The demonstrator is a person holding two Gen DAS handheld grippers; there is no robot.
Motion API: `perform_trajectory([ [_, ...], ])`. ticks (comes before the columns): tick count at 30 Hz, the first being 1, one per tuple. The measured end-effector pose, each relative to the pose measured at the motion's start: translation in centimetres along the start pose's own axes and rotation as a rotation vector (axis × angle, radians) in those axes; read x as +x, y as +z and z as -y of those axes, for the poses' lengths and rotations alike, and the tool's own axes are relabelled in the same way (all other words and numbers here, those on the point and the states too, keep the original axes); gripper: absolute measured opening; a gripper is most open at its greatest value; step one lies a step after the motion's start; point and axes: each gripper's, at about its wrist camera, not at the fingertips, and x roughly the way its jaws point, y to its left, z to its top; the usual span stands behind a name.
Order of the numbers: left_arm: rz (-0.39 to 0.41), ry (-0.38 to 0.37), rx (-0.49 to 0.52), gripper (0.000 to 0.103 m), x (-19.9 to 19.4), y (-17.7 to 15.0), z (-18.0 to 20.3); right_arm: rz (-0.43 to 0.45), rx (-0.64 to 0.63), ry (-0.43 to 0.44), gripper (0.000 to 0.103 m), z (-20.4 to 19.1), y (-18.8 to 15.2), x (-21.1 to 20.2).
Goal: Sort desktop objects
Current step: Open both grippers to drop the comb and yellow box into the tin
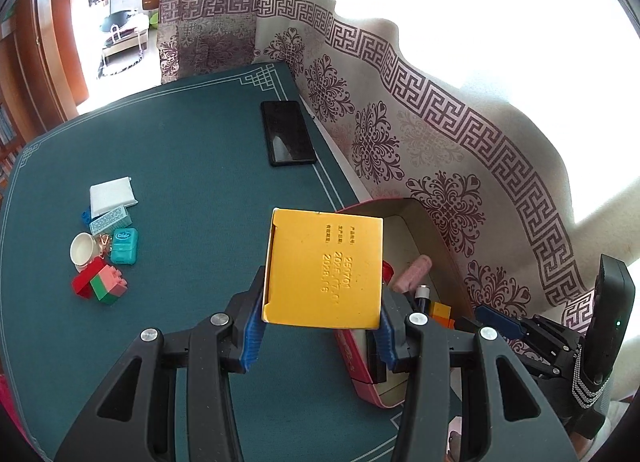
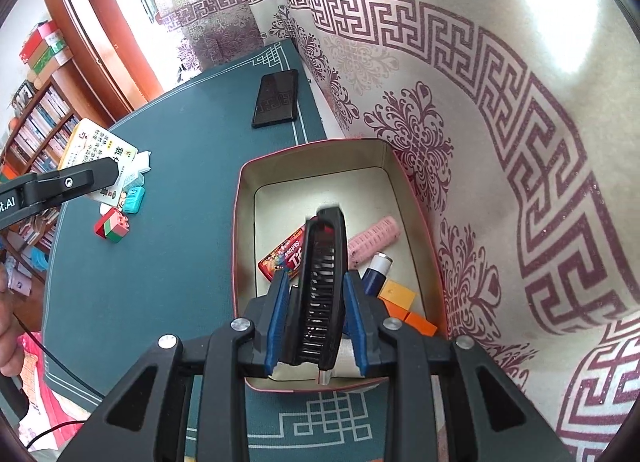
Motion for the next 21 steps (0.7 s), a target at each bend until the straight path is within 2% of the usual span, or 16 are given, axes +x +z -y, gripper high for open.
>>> perform_trajectory([
  [4,-0.006,-0.005,0.009,0.049,0.3,0.0,0.5,-0.003,0.007,-0.003,0.038,0.4,-0.2,0.0],
  [21,-0.007,-0.03,0.066,0.049,1.7,1.4,3.9,-0.01,0.003,0.002,0.038,0.5,-0.8,-0.3],
])
